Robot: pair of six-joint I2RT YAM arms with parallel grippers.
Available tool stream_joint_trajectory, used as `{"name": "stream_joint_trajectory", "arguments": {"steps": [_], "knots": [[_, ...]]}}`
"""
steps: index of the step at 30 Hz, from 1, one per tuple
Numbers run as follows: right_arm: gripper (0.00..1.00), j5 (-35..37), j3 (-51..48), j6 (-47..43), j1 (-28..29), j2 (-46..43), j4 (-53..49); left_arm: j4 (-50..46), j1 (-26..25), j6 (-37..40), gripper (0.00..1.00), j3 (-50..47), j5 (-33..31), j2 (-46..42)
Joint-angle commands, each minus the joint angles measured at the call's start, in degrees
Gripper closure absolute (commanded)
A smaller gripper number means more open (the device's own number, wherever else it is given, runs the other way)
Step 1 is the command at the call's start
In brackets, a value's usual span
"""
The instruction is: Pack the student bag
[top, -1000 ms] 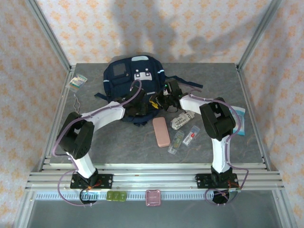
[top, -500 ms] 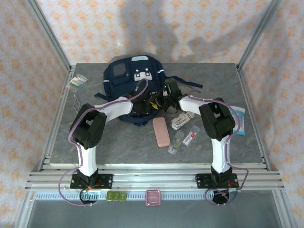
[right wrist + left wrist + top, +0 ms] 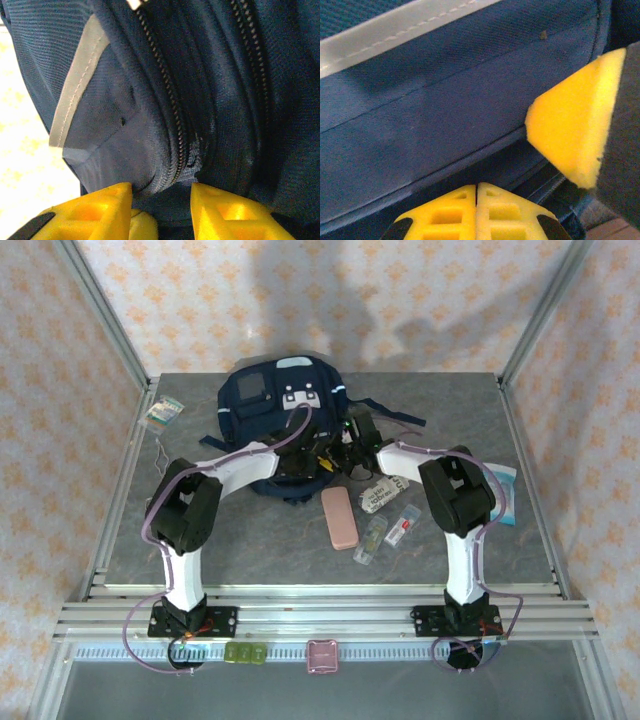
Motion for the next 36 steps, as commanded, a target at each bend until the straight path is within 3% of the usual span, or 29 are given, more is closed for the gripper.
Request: {"name": "stream_joint_trajectory", "arguments": {"steps": [1,8,13,23,30,36], "knots": [[0.63,4.2,-0.5,-4.1,-0.2,-3.6,-5.5,-3.4,1.7,1.5,1.0,-1.1,-0.9,-6.0],[0.62,5.7,-2.2,-5.3,-0.4,-9.8,-5.9,-2.5,1.8,1.1,1.0,-1.7,0.6,-10.3],[0.56,-1.6,-3.2,-2.4,-0.4,-9.5,-1.8,-0.6,1.8,0.8,1.0,-3.8,1.1,-11.4],[0.6,-8.3,-3.6,8.8,0.1,-4.5,4.6,2.8,1.8,-0.1,1.0,-7.8,2.5,-12.4],[0.62,-4.8,1.4,11.1,0.3,-0.9,0.3,4.0,1.7,-0.7,1.0,-7.9,3.8,-12.3],[0.69,-3.6,-0.3,20.0,0.3,0.2,8.6,4.8,1.5,-1.0,1.0,-8.6,4.9,-11.8]]}}
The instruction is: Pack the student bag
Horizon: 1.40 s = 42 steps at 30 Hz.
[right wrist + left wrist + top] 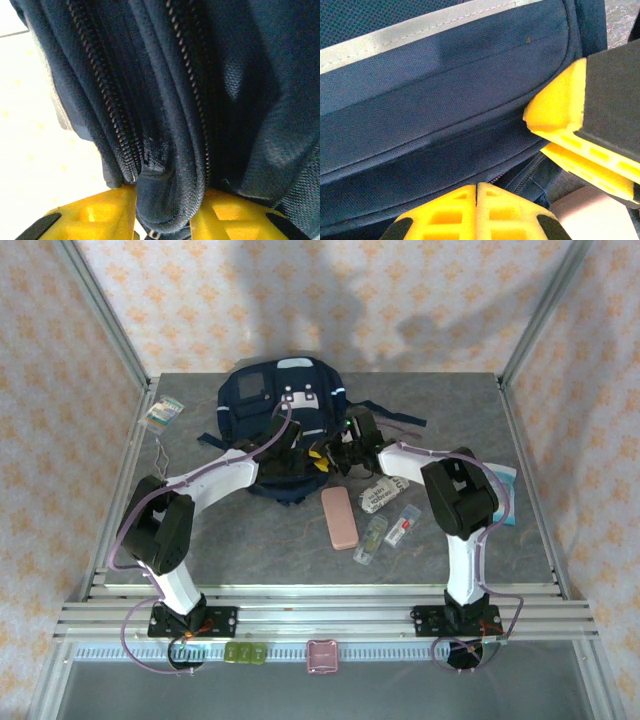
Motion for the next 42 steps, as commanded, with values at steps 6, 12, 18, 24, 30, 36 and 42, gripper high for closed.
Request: {"name": "stream_joint_trajectory", "arguments": {"steps": [6,12,18,24,30,36,42], "knots": [[0.74,6.7,1.3,9.5,0.4,3.2,5.1,2.1,-0.8,-1.4,1.0,-1.4,2.5,-0.8],[1.0,6.9,1.4,10.7,0.3,5.7,7.1,2.3,-1.3,-1.5,1.0,-1.2,2.8,-0.3],[1.0,7.1,2.1,6.9,0.3,2.4,11.5,1.0,-1.0,-1.6,1.0,-1.5,1.1,-2.1],[1.0,6.3,4.4,3.3,0.3,-3.5,10.9,1.1,0.2,-3.4,0.68,-2.4,0.8,-7.2],[1.0,4.4,5.6,3.9,0.3,-7.0,14.1,2.2,1.1,-5.2,0.56,-4.9,-1.1,-14.5],[1.0,2.8,8.9,4.0,0.6,-7.1,14.5,2.3,1.2,-5.7,0.47,-7.0,-1.2,-16.2],[1.0,1.9,9.4,4.2,1.1,-6.6,14.5,5.1,1.4,-4.4,0.46,-8.4,-1.7,-14.5]]}}
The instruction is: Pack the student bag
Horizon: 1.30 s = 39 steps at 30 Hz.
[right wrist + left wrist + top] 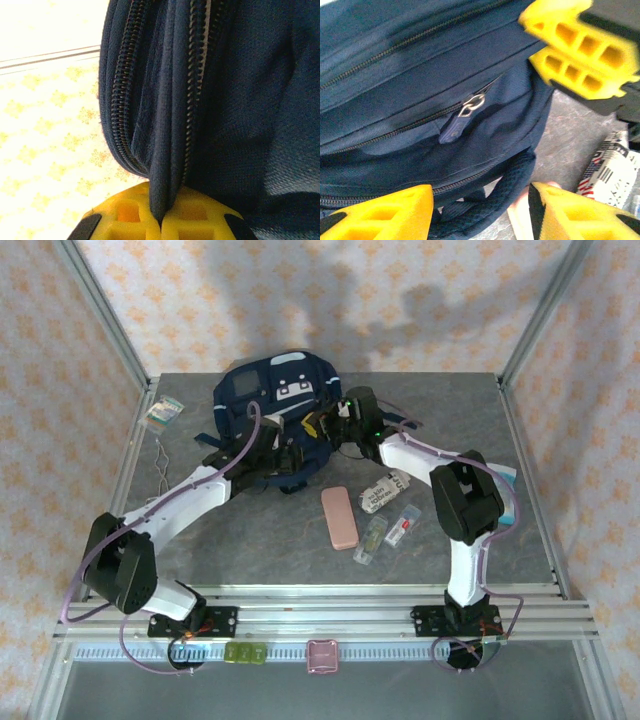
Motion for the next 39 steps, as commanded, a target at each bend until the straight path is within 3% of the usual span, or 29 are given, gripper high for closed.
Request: {"name": "stream_joint_trajectory", "arguments": {"steps": [1,9,18,20,22,26,28,29,32,36,38,39], "knots": [[1.0,-1.5,3.3,-1.1,0.4,-3.1,7.5,4.1,0.7,0.6,0.46,-1.6,-1.5,0.3],[1.0,-3.6,5.1,0.7,0.5,-2.1,9.0,19.7,2.1,1.7,0.36,-8.6,-0.5,-0.7],[1.0,-6.1,6.5,1.1,1.4,-1.7,9.6,36.5,4.9,1.7,0.37,-14.2,5.4,-0.8],[1.0,-6.5,6.5,0.9,1.8,-1.8,9.7,39.1,5.2,1.8,0.44,-14.8,6.3,-0.9],[1.0,-6.9,6.4,0.7,2.1,-1.7,9.6,41.3,5.8,1.7,0.58,-14.9,8.0,-0.8],[1.0,-7.5,6.4,0.6,2.4,-1.4,9.7,42.0,6.3,2.1,0.59,-13.9,9.1,0.4],[1.0,-7.7,6.7,0.5,2.6,-1.3,9.6,43.5,6.5,2.1,0.88,-13.9,10.4,0.9],[1.0,-7.8,6.8,0.5,2.7,-1.2,9.6,44.1,6.6,2.0,0.89,-14.1,10.9,1.0],[1.0,-8.1,6.8,0.5,2.7,-1.2,9.5,43.6,7.2,1.3,0.71,-13.2,12.2,1.7],[1.0,-8.2,7.0,0.4,2.7,-1.1,9.2,44.9,8.4,-0.2,0.7,-13.4,15.0,2.3],[1.0,-8.4,7.0,0.6,2.7,-1.0,9.3,44.6,8.5,-0.3,0.55,-13.1,14.6,2.4],[1.0,-8.4,6.9,0.7,2.7,-1.1,9.5,44.2,8.6,-0.2,0.54,-12.9,13.9,2.6]]}}
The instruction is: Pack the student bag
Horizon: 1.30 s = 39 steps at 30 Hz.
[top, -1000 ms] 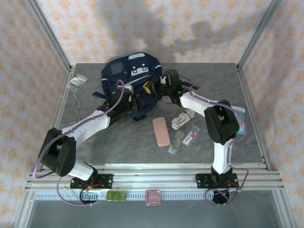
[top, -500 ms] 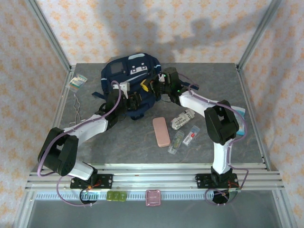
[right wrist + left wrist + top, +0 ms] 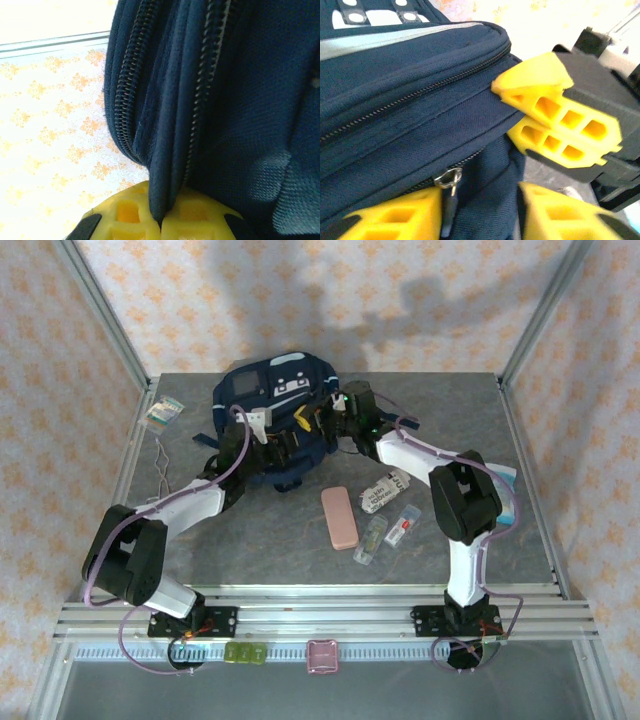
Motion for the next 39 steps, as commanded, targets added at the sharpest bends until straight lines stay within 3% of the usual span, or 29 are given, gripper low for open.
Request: {"name": "stream_joint_trajectory", "arguments": {"steps": [1,3,6,7,13,19,26,39], "knots": [[1.0,-5.9,3.9,-0.2,1.6,-1.7,7.5,3.6,0.9,-0.2,0.54,2.0,-0.5,1.1],[1.0,-6.1,3.7,0.0,1.7,-1.7,7.8,3.6,0.9,-0.2,0.62,2.3,-1.9,1.6],[1.0,-6.2,3.7,0.0,1.7,-1.8,7.7,2.1,0.9,0.3,0.96,4.1,-2.7,3.2],[1.0,-6.3,3.8,0.0,1.7,-1.8,7.8,1.4,0.9,0.4,1.0,4.7,-2.7,3.7],[1.0,-6.3,3.4,-1.3,1.5,-1.9,6.3,-3.3,1.2,1.6,1.0,4.7,-5.1,1.9],[1.0,-4.2,1.2,-4.2,-0.3,-3.0,4.1,-18.4,1.7,3.9,1.0,5.7,-13.8,-1.4],[1.0,-3.7,-0.7,-4.7,-1.8,-3.5,4.0,-27.7,2.6,4.5,1.0,5.3,-18.0,-3.9],[1.0,-4.1,-3.4,-4.9,-2.7,-4.7,6.3,-39.5,4.6,2.9,1.0,8.4,-34.9,-0.9]]}}
